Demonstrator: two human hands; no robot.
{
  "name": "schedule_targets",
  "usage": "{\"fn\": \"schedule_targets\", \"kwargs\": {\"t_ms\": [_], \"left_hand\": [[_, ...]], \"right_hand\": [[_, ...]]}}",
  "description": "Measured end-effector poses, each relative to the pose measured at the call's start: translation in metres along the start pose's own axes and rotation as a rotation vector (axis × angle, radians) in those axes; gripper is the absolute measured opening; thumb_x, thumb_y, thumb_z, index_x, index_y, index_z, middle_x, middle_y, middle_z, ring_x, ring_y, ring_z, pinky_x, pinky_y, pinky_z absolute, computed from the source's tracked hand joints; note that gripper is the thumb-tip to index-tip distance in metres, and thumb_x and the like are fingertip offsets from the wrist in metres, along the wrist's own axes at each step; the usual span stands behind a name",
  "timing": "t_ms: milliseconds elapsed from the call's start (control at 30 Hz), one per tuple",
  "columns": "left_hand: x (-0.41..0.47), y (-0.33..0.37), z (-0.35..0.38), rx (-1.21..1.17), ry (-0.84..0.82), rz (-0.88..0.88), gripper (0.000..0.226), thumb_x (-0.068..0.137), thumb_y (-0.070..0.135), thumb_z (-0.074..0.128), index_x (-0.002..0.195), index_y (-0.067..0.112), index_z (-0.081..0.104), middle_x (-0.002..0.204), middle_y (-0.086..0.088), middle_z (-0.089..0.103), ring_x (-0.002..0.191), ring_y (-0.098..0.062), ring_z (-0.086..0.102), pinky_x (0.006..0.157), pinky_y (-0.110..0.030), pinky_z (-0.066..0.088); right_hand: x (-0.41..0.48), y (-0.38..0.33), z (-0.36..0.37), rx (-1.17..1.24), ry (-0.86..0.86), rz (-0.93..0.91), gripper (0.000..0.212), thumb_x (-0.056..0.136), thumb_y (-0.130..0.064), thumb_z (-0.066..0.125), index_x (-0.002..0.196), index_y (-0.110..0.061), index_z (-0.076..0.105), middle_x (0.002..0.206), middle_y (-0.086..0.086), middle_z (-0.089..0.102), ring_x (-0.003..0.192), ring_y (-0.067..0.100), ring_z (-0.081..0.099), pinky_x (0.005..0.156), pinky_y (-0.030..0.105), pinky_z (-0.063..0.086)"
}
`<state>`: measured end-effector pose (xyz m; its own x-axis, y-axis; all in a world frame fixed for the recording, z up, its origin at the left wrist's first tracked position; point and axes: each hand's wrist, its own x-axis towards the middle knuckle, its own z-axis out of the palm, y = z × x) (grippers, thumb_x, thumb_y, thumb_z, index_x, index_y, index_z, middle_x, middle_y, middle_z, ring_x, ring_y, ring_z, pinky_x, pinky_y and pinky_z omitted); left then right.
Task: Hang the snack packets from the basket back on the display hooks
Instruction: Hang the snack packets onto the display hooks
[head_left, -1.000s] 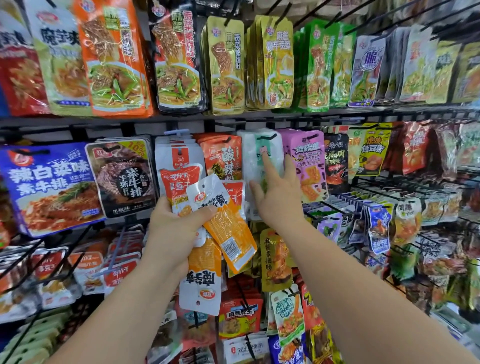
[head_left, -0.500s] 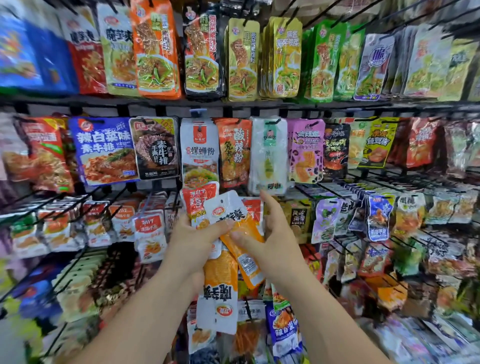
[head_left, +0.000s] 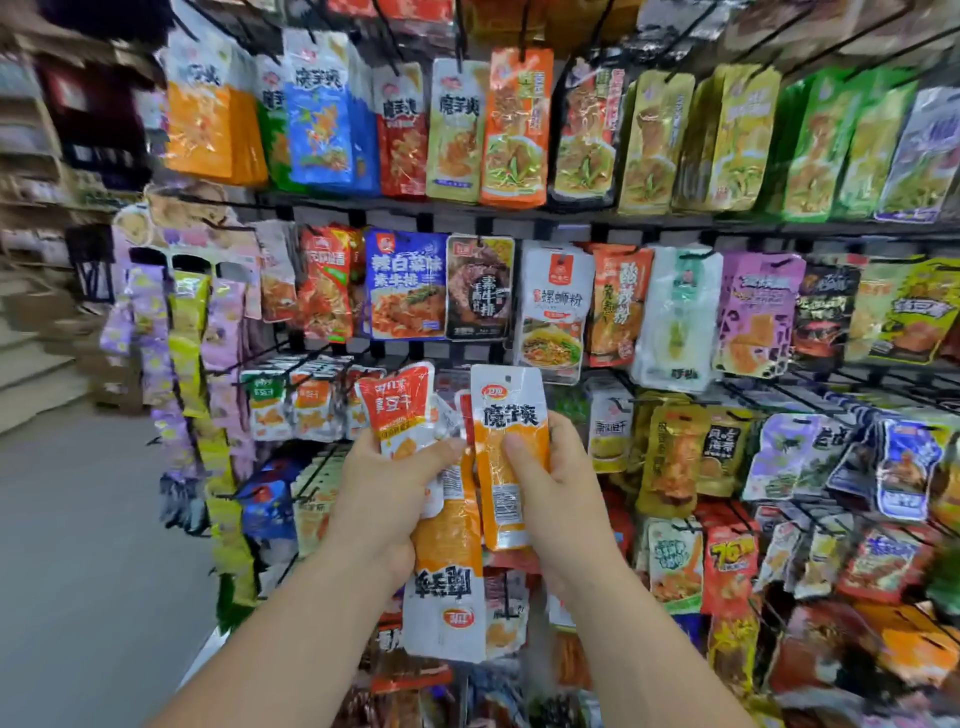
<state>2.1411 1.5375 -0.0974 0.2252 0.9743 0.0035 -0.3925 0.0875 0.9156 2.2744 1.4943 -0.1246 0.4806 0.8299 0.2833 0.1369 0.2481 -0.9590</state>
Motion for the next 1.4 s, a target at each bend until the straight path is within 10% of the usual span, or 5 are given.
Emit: {"fn": "schedule_targets", "kwargs": {"t_ms": [567,633,900,1267,1400], "left_hand": [[0.087,0.139,-0.301,-0.054,0.179,0.107,0.042,0.076,-0.007,0.084,0.098,0.020,0.062,0.080,-0.013,0.074,0.063,-0.033,0.070,0.062,-0.052,0.060],[0.095,0.146,-0.317,-0.064,0.192,0.108,0.042,0.076,-0.007,0.084,0.099,0.021,0.062,0.082,-0.011,0.077,0.064,-0.031,0.072,0.062,-0.049,0.060],[0.128,0.166,-0.344,-0.062,0.147,0.046,0.044,0.079,-0.009,0.080,0.115,0.011,0.064,0.095,-0.021,0.078,0.074,-0.036,0.075,0.070,-0.059,0.063],[0.198,0.192,-0.327,-0.029,0.197,0.237,0.040,0.078,-0.012,0.080,0.103,0.016,0.065,0.096,-0.018,0.078,0.090,-0.049,0.074,0.077,-0.071,0.059],[0.224,0.204,-0.327,-0.051,0.214,0.302,0.039,0.080,-0.009,0.080,0.099,0.019,0.061,0.075,-0.006,0.073,0.057,-0.024,0.069,0.051,-0.042,0.059]], "right_hand": [[0.000,-0.014,0.351,0.314,-0.113,0.112,0.073,0.064,-0.075,0.082,0.128,-0.048,0.060,0.147,0.011,0.057,0.136,0.043,0.051,0.109,0.068,0.042],[0.005,-0.012,0.370,0.316,-0.108,0.148,0.087,0.063,-0.075,0.082,0.134,-0.032,0.059,0.144,0.013,0.059,0.131,0.044,0.055,0.108,0.068,0.043],[0.038,-0.012,0.400,0.298,-0.235,0.123,0.010,0.098,-0.026,0.066,0.097,-0.021,0.075,0.094,0.018,0.072,0.084,0.035,0.065,0.077,0.052,0.054],[0.121,-0.030,0.419,0.356,-0.325,0.082,0.013,0.107,-0.019,0.054,0.112,-0.017,0.066,0.091,0.011,0.073,0.077,0.028,0.069,0.064,0.039,0.058],[0.146,-0.038,0.424,0.286,-0.254,-0.022,0.010,0.107,-0.021,0.055,0.107,-0.020,0.066,0.089,0.008,0.072,0.078,0.025,0.069,0.067,0.044,0.059]]}}
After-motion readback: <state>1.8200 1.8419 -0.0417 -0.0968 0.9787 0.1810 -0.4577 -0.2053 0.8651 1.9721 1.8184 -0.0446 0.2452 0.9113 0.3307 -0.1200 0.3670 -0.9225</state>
